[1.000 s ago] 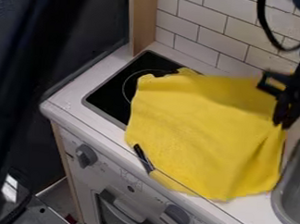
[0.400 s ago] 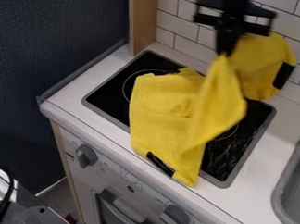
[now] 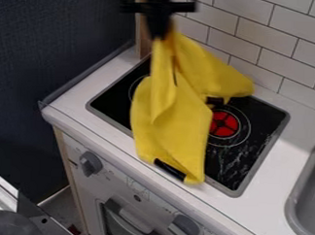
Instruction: Fold the cloth from top right to left bottom
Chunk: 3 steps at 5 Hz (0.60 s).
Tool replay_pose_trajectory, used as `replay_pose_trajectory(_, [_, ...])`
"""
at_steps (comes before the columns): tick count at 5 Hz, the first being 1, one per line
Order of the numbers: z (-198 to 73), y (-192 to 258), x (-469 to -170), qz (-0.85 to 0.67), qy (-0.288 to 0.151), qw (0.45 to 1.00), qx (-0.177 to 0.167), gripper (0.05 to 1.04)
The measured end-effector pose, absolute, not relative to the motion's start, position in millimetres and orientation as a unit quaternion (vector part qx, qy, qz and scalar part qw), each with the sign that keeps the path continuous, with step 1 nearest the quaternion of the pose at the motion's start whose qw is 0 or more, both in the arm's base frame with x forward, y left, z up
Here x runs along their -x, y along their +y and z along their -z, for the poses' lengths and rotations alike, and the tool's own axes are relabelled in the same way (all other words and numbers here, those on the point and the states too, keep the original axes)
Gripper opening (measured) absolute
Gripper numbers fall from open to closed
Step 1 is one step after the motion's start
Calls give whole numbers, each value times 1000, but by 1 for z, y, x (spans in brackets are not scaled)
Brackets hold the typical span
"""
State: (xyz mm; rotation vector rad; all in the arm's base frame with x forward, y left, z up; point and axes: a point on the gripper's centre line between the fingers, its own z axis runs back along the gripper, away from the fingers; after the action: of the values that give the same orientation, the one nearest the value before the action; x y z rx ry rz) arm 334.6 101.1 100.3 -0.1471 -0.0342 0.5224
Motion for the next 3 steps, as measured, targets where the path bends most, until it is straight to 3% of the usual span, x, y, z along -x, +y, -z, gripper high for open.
replay_pose_trajectory(1, [-94,145,-323,-279,-13,955,99,71])
replay_pose_trajectory(2, [-78,165,-324,-265,7,957,119,215])
replay_pose_trajectory(3, [-62,156,-326,-257,24,954,154,467])
